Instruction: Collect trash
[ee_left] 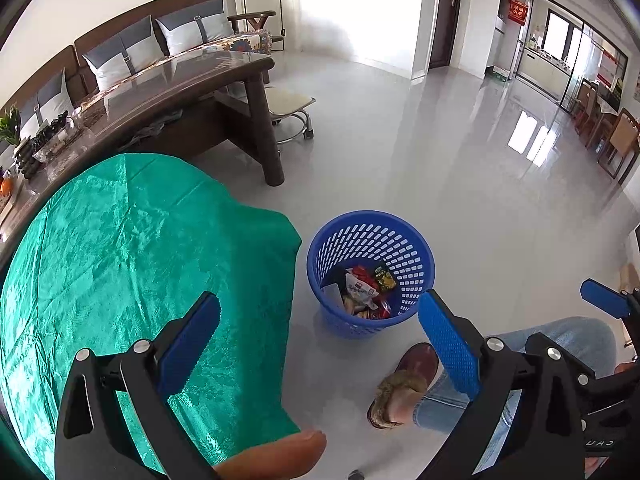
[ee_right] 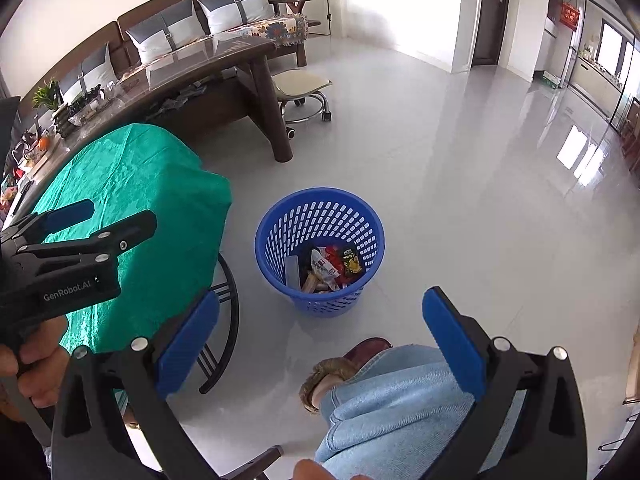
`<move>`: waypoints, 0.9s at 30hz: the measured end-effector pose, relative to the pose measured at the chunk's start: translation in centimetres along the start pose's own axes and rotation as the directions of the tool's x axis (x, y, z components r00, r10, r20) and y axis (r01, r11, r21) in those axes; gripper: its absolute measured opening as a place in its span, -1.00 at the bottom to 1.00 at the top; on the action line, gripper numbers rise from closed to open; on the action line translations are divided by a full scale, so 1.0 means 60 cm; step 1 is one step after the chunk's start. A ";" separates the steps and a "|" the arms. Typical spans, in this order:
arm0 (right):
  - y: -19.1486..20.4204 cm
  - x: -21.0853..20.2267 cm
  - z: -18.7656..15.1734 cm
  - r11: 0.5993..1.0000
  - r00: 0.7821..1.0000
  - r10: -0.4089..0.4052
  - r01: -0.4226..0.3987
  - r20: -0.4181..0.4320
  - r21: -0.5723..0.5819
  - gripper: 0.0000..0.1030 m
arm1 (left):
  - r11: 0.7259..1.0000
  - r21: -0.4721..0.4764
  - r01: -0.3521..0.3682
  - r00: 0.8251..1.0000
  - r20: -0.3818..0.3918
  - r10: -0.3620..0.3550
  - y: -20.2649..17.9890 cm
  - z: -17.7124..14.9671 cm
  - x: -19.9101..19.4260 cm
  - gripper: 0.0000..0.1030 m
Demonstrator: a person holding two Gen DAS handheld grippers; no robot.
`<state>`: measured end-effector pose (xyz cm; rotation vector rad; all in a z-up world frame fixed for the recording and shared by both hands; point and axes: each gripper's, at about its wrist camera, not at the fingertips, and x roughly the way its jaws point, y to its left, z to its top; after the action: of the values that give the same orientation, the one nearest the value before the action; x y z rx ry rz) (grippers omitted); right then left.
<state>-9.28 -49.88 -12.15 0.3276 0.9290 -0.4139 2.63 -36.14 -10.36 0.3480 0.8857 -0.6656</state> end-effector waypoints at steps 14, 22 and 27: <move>-0.002 0.010 0.000 1.000 1.000 0.015 -0.015 -0.016 -0.001 0.91 | 1.000 -0.001 -0.004 1.000 -0.014 0.004 0.002 0.002 0.009 0.90; -0.001 0.014 0.001 1.000 1.000 0.023 -0.023 -0.017 -0.001 0.91 | 1.000 0.000 -0.004 1.000 -0.017 0.004 0.003 0.003 0.013 0.90; 0.001 0.018 0.002 1.000 0.999 0.027 -0.028 -0.023 -0.003 0.91 | 1.000 0.000 -0.005 1.000 -0.019 0.005 0.003 0.001 0.016 0.90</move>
<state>-8.62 -50.06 -12.96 0.3423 0.9469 -0.3839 3.22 -36.42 -11.09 0.3571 0.9028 -0.6587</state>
